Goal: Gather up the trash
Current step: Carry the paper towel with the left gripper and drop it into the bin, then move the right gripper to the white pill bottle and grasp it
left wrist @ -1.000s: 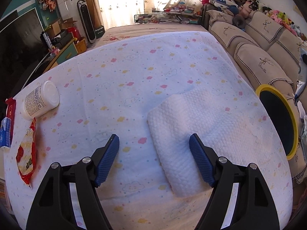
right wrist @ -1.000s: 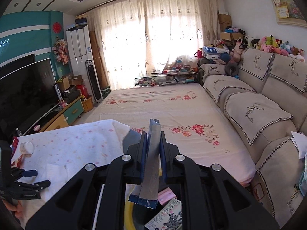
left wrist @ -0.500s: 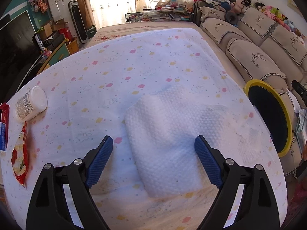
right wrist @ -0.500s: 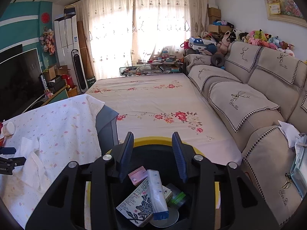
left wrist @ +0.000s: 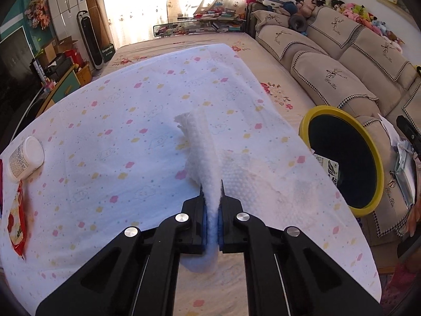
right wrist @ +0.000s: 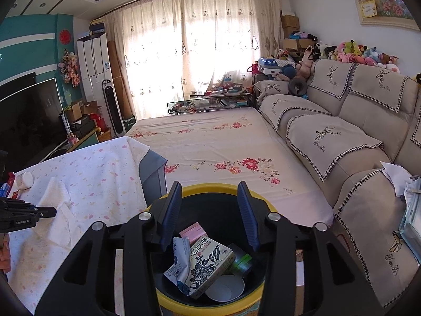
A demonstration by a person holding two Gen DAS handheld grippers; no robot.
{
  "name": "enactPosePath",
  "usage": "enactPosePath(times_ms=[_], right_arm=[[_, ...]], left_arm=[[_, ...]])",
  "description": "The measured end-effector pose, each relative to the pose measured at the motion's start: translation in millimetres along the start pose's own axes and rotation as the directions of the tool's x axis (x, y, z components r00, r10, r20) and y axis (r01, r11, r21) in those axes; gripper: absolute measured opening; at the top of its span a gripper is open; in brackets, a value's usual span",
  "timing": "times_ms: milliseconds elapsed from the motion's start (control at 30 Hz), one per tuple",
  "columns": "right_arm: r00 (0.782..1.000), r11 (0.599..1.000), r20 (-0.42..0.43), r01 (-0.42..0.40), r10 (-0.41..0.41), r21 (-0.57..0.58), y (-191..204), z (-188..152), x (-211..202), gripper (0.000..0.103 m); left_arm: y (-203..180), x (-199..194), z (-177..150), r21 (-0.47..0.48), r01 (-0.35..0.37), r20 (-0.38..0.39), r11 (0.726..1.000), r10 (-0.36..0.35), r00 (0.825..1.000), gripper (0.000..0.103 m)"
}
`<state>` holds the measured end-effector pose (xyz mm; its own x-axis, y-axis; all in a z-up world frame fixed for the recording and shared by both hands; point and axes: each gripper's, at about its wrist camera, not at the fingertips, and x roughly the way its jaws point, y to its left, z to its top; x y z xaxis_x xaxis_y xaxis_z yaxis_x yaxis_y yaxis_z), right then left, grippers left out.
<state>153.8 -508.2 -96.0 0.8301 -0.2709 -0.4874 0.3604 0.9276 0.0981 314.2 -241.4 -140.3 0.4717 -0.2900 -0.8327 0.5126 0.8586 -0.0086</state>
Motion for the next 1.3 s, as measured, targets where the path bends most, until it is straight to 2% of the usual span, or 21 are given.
enactPosePath(times_ms=[267,500,733,867,1000,1033,1100,1133,1167,1300], right_arm=[[0.998,1.0,0.059,0.022,-0.022,0.004,-11,3,-28,0.042],[0.994,0.997,0.079,0.074,-0.077,0.038,-41,0,-49,0.042],[0.988,0.988,0.075,0.131,-0.137,0.076,-72,-7,-65,0.042],[0.985,0.985,0.066,0.152,-0.158,0.088,-82,-13,-69,0.042],[0.984,0.982,0.064,0.158,-0.165,0.101,-86,-16,-71,0.044],[0.984,0.982,0.065,0.159,-0.166,0.103,-86,-16,-72,0.045],[0.984,0.982,0.066,0.157,-0.164,0.105,-84,-15,-73,0.046],[0.984,0.982,0.067,0.155,-0.162,0.104,-83,-15,-74,0.047],[0.985,0.983,0.068,0.153,-0.161,0.103,-82,-15,-75,0.047],[0.985,0.984,0.076,0.149,-0.156,0.099,-79,-14,-78,0.047]], left_arm=[[-52,-35,20,0.065,0.079,0.056,0.995,-0.082,0.995,0.006],[-122,-52,52,0.152,0.159,0.09,0.976,-0.174,0.981,0.006],[-185,-45,76,0.205,0.242,0.089,0.948,-0.264,0.96,0.006],[-212,-33,83,0.218,0.245,0.089,0.945,-0.269,0.959,0.006],[-229,-7,85,0.22,0.231,0.058,0.948,-0.25,0.967,0.008],[-233,0,85,0.221,0.225,0.049,0.949,-0.241,0.969,0.011],[-238,13,82,0.224,0.211,0.034,0.951,-0.224,0.974,0.032],[-238,17,79,0.225,0.198,0.04,0.954,-0.212,0.976,0.058],[-237,19,78,0.225,0.185,0.052,0.957,-0.201,0.978,0.074],[-232,13,68,0.228,0.201,0.047,0.953,-0.217,0.975,0.075]])
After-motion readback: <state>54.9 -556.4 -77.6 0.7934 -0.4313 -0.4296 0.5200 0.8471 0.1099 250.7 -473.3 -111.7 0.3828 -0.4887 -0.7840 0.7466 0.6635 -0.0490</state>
